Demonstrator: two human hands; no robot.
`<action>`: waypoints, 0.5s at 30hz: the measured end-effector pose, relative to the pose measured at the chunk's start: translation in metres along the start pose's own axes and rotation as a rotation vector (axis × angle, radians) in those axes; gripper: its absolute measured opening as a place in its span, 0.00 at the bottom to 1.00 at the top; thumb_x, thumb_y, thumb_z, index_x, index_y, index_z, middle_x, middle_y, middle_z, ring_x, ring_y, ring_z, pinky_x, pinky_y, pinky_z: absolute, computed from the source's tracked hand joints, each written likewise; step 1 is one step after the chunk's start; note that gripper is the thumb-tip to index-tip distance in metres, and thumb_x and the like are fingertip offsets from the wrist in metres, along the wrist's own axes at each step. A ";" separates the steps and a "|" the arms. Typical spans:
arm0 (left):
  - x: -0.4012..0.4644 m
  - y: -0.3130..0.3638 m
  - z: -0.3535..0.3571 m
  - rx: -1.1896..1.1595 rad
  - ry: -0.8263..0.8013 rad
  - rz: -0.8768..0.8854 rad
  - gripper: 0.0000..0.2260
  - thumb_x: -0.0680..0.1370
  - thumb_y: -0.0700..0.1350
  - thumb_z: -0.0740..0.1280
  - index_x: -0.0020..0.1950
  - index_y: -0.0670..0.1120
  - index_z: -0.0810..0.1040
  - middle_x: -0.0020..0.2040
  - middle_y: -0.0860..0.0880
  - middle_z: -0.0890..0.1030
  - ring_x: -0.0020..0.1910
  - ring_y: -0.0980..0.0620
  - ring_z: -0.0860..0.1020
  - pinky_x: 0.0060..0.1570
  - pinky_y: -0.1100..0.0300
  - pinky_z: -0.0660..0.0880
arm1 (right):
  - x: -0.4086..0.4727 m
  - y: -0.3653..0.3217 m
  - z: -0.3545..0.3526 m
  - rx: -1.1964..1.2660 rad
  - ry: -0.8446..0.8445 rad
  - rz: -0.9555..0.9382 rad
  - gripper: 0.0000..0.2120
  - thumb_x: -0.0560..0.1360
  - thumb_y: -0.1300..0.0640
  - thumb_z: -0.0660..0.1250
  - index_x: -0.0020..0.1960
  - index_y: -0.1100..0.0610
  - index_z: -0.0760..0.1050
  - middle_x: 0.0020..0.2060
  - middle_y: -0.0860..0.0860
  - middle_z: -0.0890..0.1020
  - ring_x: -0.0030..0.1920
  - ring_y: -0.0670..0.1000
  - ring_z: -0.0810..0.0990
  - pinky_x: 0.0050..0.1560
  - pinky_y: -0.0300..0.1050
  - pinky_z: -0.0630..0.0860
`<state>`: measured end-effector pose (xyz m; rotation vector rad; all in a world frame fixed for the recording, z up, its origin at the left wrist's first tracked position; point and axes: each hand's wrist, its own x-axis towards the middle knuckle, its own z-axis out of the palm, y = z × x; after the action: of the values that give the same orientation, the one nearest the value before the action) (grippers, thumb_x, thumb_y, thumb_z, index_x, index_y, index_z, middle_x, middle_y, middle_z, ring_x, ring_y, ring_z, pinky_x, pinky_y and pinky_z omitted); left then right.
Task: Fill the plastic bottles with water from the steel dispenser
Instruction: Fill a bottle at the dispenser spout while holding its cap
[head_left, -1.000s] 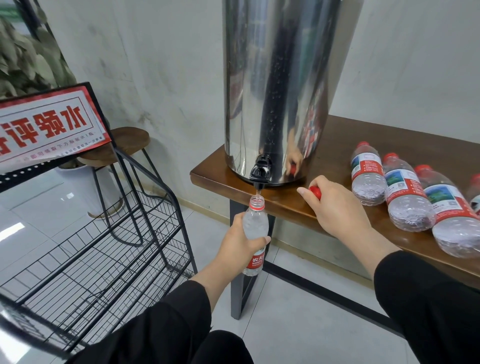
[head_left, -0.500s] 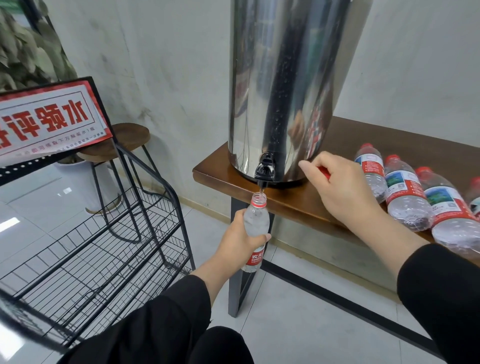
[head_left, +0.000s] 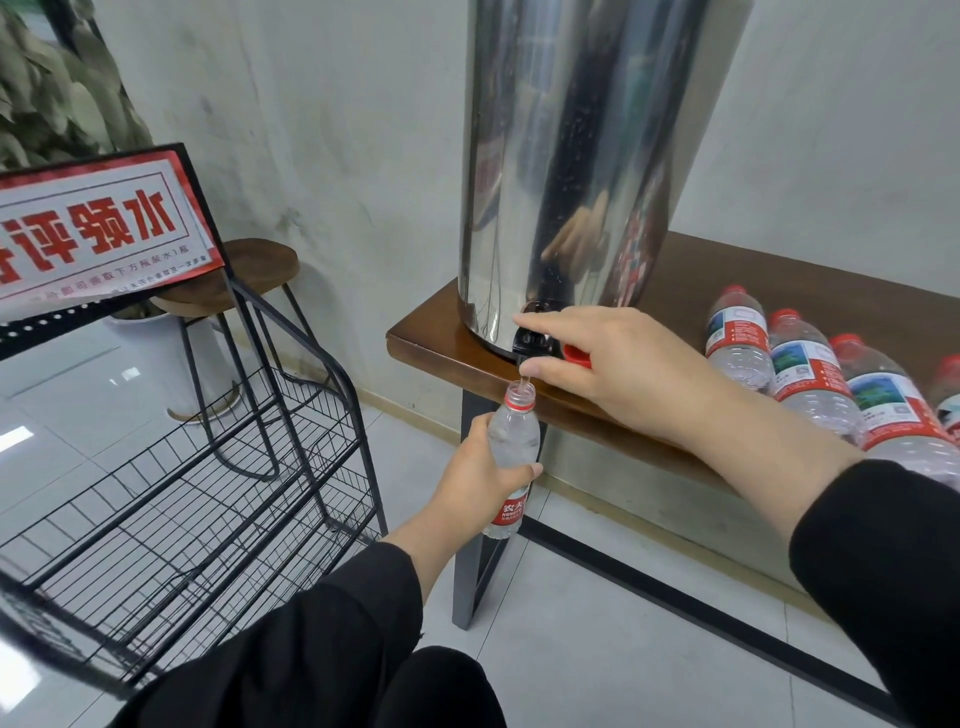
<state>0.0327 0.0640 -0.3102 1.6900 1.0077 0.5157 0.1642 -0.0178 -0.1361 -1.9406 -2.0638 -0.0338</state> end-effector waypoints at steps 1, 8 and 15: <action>0.000 0.000 0.000 -0.001 0.000 0.001 0.32 0.76 0.49 0.76 0.74 0.53 0.64 0.64 0.51 0.77 0.64 0.48 0.77 0.65 0.50 0.74 | 0.000 -0.001 0.000 -0.010 -0.007 -0.008 0.27 0.80 0.39 0.62 0.77 0.42 0.66 0.64 0.47 0.79 0.63 0.50 0.76 0.61 0.46 0.74; 0.000 0.001 0.001 -0.004 -0.008 0.004 0.31 0.76 0.49 0.76 0.75 0.53 0.64 0.63 0.54 0.75 0.64 0.50 0.76 0.61 0.57 0.71 | 0.005 -0.005 0.001 -0.095 0.005 -0.059 0.25 0.82 0.42 0.59 0.77 0.47 0.67 0.65 0.47 0.78 0.64 0.50 0.77 0.59 0.41 0.72; 0.000 0.002 0.002 0.000 0.000 -0.006 0.32 0.76 0.48 0.76 0.75 0.53 0.64 0.67 0.51 0.76 0.66 0.49 0.76 0.63 0.54 0.73 | 0.006 -0.007 -0.001 -0.183 0.024 -0.117 0.24 0.84 0.44 0.56 0.77 0.50 0.68 0.62 0.50 0.79 0.61 0.52 0.79 0.58 0.46 0.77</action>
<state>0.0344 0.0626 -0.3092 1.6864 1.0122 0.5116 0.1574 -0.0124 -0.1324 -1.9070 -2.2253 -0.2794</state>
